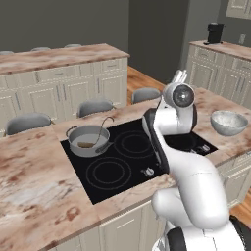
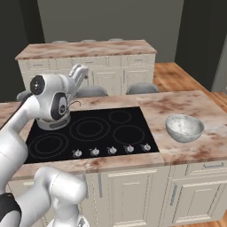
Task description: Open the cabinet and move the ladle to the pot. Then close the cabinet.
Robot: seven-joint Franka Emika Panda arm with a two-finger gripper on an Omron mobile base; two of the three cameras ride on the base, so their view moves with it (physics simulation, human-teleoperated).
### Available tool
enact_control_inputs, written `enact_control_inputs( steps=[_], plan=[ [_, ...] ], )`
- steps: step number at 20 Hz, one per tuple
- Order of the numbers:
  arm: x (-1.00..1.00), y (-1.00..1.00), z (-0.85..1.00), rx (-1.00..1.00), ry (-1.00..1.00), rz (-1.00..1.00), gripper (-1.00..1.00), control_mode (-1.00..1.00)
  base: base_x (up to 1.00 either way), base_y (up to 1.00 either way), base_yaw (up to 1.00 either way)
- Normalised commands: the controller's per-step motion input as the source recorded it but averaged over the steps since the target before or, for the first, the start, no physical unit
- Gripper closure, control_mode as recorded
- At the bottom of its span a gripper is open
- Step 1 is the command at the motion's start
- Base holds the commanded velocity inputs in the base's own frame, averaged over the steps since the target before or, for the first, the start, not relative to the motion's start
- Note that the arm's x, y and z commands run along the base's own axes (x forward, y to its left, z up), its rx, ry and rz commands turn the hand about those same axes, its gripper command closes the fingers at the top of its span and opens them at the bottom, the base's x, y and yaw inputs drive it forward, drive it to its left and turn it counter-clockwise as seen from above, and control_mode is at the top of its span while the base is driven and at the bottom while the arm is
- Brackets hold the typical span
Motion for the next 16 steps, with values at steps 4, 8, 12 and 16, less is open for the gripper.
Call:
enact_control_inputs(
  steps=[4,8,12,16],
  plan=[
    [-0.33,0.15,0.08,0.01,-0.05,0.16,-1.00,-1.00,0.00,0.00,0.00],
    [-0.29,0.00,0.33,-0.13,-0.06,0.27,-1.00,-1.00,0.00,0.00,0.00],
    [-0.21,0.00,0.07,-0.32,0.02,0.14,-1.00,-1.00,0.00,0.00,0.00],
    [-0.08,0.05,0.00,-0.52,0.00,0.03,-1.00,-1.00,0.00,0.00,0.00]
  ],
)
